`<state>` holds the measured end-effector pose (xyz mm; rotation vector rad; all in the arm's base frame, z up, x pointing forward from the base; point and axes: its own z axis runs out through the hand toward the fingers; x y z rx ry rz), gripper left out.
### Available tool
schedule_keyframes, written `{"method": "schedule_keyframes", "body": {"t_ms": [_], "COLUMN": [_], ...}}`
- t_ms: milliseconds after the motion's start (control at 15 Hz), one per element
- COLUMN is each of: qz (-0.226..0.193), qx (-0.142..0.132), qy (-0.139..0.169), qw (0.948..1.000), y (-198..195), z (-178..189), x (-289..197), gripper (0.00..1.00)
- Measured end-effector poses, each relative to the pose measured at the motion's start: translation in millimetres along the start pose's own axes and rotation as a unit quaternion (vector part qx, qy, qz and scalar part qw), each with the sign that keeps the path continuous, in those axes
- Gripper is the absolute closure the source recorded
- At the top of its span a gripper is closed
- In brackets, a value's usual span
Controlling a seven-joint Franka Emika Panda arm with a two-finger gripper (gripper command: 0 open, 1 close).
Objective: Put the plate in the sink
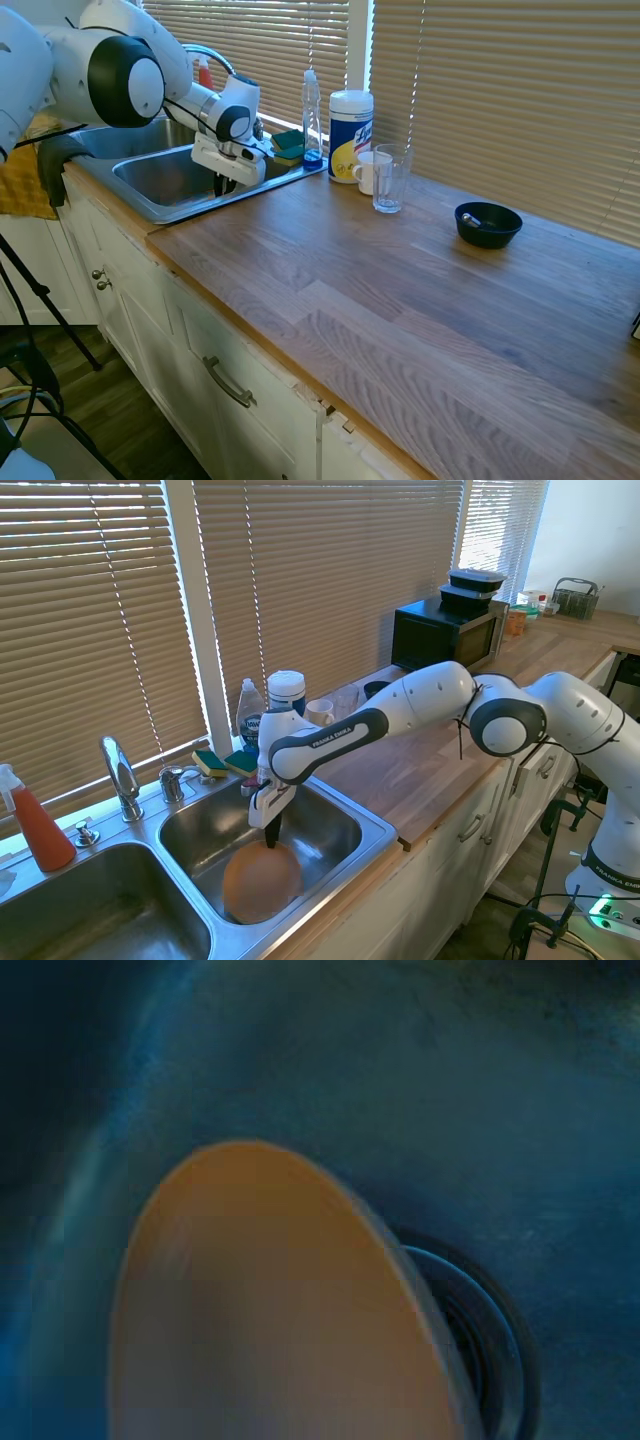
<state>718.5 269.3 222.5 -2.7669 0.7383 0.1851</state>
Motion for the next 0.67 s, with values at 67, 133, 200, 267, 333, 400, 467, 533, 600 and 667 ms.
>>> {"method": "schedule_keyframes", "body": {"t_ms": [67, 133, 200, 267, 333, 400, 467, 533, 600, 667], "qz": [0.000, 0.001, 0.001, 0.001, 0.002, 0.002, 0.002, 0.003, 0.004, 0.005], "qx": [0.002, 0.004, 0.007, 0.010, 0.014, 0.018, 0.023, 0.026, 0.028, 0.030], "qy": [0.001, 0.003, 0.006, 0.008, 0.012, 0.016, 0.021, 0.024, 0.027, 0.030], "qw": [1.0000, 1.0000, 1.0000, 0.9999, 0.9998, 0.9997, 0.9995, 0.9994, 0.9992, 0.9991], "y": [-2, -4, -6, -8, -10, -13, -15, -16, -16, -15], "z": [-2, -5, -10, -15, -23, -33, -44, -54, -66, -77], "x": [0, 0, 1, 1, 0, 0, -1, -3, -6, -11], "gripper": [0.00, 0.00, 0.00, 0.00, 0.00, 0.00, 0.00, 0.00, 0.00, 0.00]}}
